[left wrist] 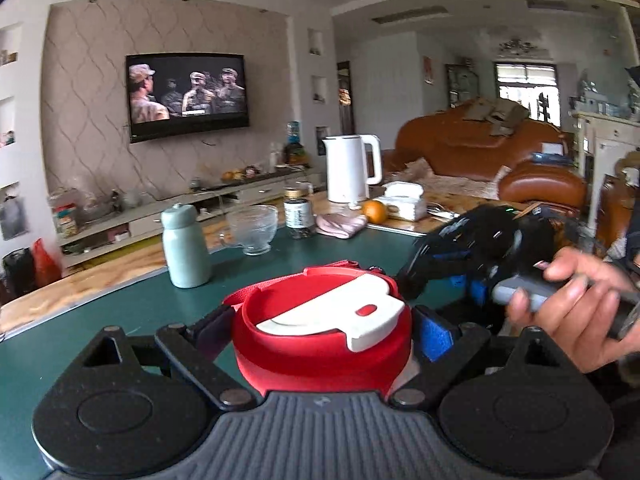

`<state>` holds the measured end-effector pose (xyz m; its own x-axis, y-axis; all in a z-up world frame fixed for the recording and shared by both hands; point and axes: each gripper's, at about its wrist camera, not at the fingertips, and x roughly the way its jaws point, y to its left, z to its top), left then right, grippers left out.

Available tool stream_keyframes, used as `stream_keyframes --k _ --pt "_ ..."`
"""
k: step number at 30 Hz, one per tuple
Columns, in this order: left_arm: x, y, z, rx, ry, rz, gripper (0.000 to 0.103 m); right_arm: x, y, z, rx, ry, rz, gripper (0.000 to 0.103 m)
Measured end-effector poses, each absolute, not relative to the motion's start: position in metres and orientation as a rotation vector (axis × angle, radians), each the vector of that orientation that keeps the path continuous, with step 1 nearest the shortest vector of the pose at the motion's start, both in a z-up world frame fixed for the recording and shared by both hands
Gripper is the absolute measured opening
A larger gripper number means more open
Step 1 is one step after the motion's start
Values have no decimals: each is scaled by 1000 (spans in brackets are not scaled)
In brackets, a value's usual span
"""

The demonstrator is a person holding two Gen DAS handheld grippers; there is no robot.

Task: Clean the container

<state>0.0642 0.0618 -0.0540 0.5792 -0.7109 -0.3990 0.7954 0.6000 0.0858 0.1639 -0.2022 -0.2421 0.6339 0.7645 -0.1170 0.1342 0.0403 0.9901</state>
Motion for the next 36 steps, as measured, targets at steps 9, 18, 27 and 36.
stream_keyframes --k 9,18,27,36 --pt "70 67 -56 296 357 -952 96 138 -232 -238 1262 860 407 18" --pt "72 71 -57 302 360 -962 96 142 -273 -189 1301 665 505 19" --pt "73 73 -58 293 366 -966 96 135 -211 -271 1494 893 527 19" --pt "79 79 -58 119 504 -855 103 125 -206 -261 1438 880 535 19"
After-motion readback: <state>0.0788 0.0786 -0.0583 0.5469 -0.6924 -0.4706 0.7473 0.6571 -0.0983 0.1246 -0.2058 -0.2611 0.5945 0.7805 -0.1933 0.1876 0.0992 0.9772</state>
